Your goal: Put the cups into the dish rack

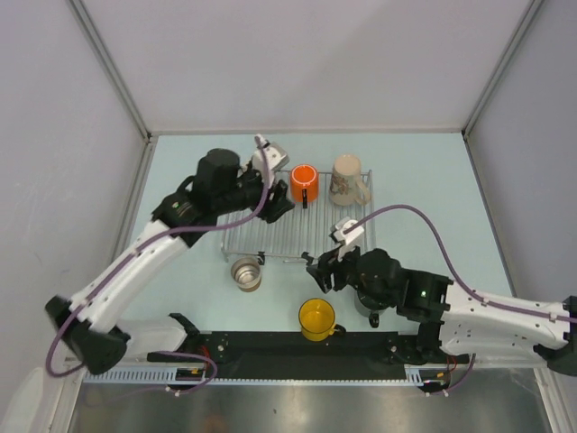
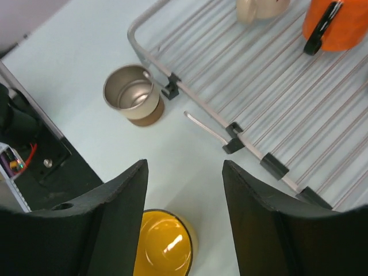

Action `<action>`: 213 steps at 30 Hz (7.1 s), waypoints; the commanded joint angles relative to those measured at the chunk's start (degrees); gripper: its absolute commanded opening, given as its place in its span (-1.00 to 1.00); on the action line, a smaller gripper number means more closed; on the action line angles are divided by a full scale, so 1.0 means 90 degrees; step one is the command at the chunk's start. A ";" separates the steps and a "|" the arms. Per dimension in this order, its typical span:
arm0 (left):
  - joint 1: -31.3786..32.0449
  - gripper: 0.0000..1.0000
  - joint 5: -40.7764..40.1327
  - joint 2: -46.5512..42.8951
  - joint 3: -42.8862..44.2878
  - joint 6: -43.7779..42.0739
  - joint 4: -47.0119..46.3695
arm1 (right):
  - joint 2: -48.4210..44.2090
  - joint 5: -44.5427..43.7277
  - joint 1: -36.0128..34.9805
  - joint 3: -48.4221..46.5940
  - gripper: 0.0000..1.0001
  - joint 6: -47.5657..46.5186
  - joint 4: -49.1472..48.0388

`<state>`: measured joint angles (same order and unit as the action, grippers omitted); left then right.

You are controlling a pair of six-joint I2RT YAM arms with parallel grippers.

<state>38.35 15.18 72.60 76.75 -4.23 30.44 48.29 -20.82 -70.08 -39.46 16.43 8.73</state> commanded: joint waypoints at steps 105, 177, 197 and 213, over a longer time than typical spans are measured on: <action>-0.1145 0.16 0.2581 -0.2422 -0.3635 0.2569 -0.4064 | 0.4467 0.4764 0.2319 -0.0420 -1.00 0.6143 -1.1136; -0.2278 -1.00 0.2425 -0.2364 -0.1917 0.2463 -0.3675 | 0.4684 0.5399 0.2396 0.2411 0.57 0.6740 -1.1039; 0.0201 -0.99 -0.0173 0.0897 -0.0843 0.0480 -0.2396 | -0.1410 0.3379 0.1810 -0.0420 1.00 0.1760 -0.0590; 0.0788 -0.99 -0.0437 0.3016 0.0056 0.0069 -0.2132 | -0.1860 0.2587 0.1820 0.0302 0.99 0.1007 -0.0716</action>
<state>45.21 11.94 98.35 73.41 -2.04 14.76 33.17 4.84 -53.67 -37.26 28.93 3.64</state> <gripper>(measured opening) 0.214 0.995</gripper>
